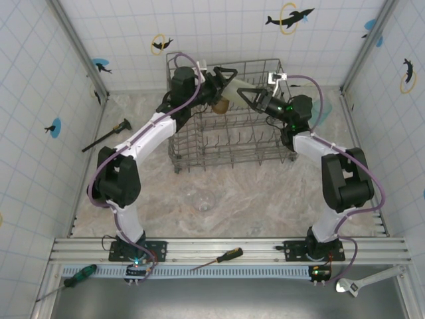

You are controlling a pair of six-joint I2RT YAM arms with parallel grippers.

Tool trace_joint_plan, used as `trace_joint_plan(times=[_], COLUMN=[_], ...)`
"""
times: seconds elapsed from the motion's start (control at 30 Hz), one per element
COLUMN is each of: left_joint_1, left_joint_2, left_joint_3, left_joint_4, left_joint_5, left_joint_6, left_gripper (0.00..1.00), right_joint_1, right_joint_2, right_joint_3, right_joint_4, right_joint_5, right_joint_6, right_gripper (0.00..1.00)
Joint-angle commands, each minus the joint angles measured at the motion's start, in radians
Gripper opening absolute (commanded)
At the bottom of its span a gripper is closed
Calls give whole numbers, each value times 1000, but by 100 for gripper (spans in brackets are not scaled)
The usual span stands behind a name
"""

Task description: Load the cups into the dish rack

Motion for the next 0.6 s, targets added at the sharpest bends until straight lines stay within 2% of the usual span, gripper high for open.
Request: trace_joint_plan(times=[0.0,0.03,0.13,0.23,0.3,0.37,0.4,0.57], left_joint_1=[-10,-11,-11,-13,-13,-13,-12,-18], left_joint_2=[17,16,19,27,35,44,50,74], left_joint_3=[32,29,23,23,25,29,31,65], left_joint_4=[46,50,72,92,108,120,132,155], left_joint_5=[23,22,22,21,20,15,14,-51], left_joint_6=[-6,-8,-13,-18,-22,-23,-22,58], left_gripper=[75,71,50,19,0,0,0,0], right_joint_1=[6,4,2,-6,-15,-26,-32,-76], right_joint_2=[4,2,-4,-10,-15,-25,-33,-100], right_joint_3=[31,31,29,18,17,16,16,-18], right_joint_4=[70,60,21,12,1,-28,-56,-214], right_joint_5=[-15,-16,-19,-16,-15,-20,-23,-6], right_joint_6=[6,0,-28,-35,-36,-48,-64,-177], right_gripper=[0,0,0,0,6,9,13,42])
